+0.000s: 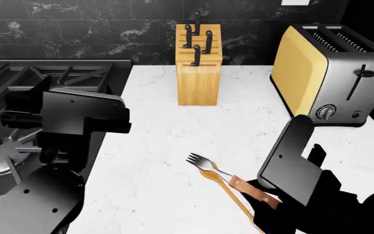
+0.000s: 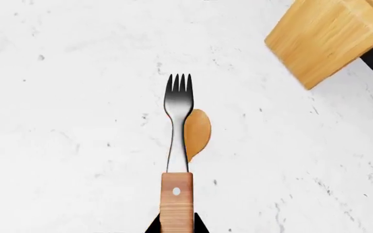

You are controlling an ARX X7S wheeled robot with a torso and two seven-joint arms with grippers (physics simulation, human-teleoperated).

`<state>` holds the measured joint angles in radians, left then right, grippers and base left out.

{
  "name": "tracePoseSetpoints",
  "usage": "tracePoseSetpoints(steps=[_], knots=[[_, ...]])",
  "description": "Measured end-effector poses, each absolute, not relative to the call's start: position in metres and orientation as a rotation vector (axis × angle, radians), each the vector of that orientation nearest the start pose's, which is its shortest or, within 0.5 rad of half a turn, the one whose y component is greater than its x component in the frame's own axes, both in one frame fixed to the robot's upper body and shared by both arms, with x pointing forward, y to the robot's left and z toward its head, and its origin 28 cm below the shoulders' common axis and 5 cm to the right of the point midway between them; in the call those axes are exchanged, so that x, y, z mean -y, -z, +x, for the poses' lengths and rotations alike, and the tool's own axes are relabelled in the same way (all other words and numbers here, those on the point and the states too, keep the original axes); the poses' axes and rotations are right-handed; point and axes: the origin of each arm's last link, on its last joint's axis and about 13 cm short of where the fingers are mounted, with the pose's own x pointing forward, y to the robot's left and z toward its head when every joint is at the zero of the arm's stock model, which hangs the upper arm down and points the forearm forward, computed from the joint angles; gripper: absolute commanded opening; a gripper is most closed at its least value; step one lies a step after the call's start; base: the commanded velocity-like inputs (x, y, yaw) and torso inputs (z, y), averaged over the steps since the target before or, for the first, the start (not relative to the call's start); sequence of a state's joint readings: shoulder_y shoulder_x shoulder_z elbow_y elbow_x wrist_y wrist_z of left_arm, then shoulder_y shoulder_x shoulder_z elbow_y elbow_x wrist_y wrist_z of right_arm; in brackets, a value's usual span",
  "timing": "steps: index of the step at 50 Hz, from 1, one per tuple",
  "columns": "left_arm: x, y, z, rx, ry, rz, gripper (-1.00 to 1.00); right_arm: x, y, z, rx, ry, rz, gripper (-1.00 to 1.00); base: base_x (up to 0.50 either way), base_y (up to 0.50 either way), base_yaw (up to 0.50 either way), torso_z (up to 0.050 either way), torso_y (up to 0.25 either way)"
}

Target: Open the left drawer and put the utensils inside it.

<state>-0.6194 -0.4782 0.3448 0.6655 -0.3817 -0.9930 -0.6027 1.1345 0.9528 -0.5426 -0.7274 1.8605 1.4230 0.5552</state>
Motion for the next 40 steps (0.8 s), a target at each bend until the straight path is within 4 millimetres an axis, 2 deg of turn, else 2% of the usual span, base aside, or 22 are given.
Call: tracePoseSetpoints(steps=[20,40], knots=[[-0.223,-0.205,0.246,0.213,-0.193,0.346,1.0,0.128,-0.245,0.152,-0.506,-0.865,-0.743,-1.0,0.0,0.0,0.0,0.0,0.0],[-0.224,-0.206,0.245,0.217,-0.197,0.34,1.0,0.112,-0.237,0.14,-0.508,-0.93,-0.825,-1.0,0.0,0.0,0.0,0.0,0.0]])
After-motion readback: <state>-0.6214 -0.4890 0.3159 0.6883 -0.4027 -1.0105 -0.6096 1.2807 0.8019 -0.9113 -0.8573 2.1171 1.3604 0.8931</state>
